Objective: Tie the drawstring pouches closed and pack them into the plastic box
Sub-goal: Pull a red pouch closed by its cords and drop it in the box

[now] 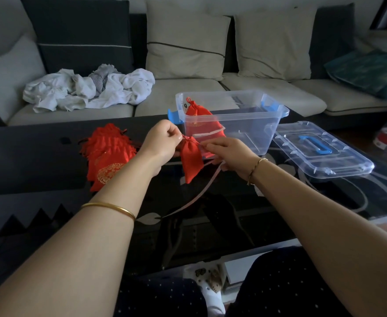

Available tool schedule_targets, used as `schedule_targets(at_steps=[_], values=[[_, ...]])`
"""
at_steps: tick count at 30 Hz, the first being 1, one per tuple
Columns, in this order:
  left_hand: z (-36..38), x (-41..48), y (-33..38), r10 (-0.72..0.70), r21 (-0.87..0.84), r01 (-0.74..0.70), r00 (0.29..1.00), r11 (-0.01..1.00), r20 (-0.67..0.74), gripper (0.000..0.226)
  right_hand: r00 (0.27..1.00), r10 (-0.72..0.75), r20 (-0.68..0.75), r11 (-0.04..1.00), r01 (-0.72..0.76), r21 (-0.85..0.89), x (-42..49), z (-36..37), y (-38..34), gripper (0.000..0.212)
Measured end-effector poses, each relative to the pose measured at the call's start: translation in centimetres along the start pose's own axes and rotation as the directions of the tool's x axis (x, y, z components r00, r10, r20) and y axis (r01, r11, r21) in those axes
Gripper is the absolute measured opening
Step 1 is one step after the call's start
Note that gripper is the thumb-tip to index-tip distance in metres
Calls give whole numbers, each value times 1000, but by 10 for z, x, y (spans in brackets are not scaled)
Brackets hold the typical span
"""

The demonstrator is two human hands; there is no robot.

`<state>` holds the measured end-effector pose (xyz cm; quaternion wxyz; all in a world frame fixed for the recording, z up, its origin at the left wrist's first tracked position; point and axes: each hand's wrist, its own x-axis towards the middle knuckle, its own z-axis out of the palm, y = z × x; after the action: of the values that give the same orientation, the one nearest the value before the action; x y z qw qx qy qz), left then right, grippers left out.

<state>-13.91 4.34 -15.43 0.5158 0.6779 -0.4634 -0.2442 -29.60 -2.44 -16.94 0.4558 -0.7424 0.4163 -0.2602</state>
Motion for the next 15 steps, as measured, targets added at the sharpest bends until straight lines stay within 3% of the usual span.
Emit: schedule_targets(at_steps=[4, 7, 11, 15], values=[[0, 3, 0, -24, -84, 25, 1000, 996, 19, 20, 985, 20, 169, 992, -41, 122, -2, -2, 1, 28], [0, 6, 2, -47, -127, 42, 998, 991, -35, 18, 966, -7, 260, 992, -27, 126, -7, -3, -4, 13], [2, 11, 3, -84, -192, 72, 995, 979, -54, 17, 985, -78, 155, 996, 84, -35, -11, -4, -17, 1], [-1, 15, 5, -122, -320, 96, 991, 942, -61, 11, 990, -133, 48, 982, 139, -127, -9, -10, -33, 5]])
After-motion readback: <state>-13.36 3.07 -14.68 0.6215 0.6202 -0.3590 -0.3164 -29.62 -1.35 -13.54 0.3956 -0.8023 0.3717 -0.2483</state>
